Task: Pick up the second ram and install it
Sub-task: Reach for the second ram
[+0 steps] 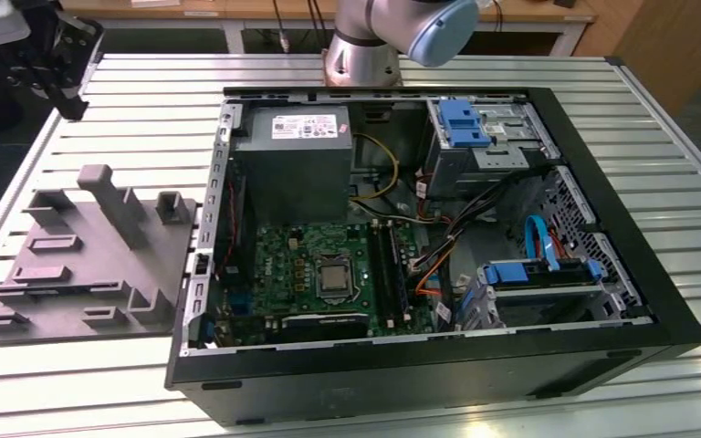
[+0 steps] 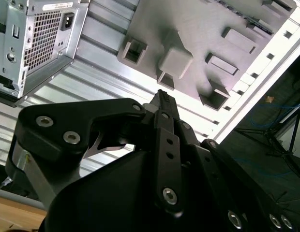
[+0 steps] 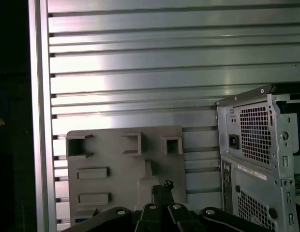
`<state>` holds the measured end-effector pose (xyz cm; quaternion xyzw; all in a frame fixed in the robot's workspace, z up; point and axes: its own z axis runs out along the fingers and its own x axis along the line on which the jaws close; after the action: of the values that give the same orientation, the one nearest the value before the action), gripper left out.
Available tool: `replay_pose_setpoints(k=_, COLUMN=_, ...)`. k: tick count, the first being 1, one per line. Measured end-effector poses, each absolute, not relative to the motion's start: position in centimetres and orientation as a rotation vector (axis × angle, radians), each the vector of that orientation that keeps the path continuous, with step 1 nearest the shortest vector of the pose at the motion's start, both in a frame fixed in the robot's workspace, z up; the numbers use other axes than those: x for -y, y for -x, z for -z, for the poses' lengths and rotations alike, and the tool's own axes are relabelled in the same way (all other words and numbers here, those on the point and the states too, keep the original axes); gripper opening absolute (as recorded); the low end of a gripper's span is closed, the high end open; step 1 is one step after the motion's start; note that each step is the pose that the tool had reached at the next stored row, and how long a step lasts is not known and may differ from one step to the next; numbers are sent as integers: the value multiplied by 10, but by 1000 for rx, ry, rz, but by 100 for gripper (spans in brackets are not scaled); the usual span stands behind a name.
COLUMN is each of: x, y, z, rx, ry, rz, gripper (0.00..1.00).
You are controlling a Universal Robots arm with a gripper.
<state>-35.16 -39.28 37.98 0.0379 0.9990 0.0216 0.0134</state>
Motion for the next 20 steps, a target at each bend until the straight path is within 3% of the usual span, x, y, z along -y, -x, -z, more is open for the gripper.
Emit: replay_pose_setpoints(k=20, x=408, y=372, z=-370, rx=-3112, ry=-118, rz=-67, gripper=10)
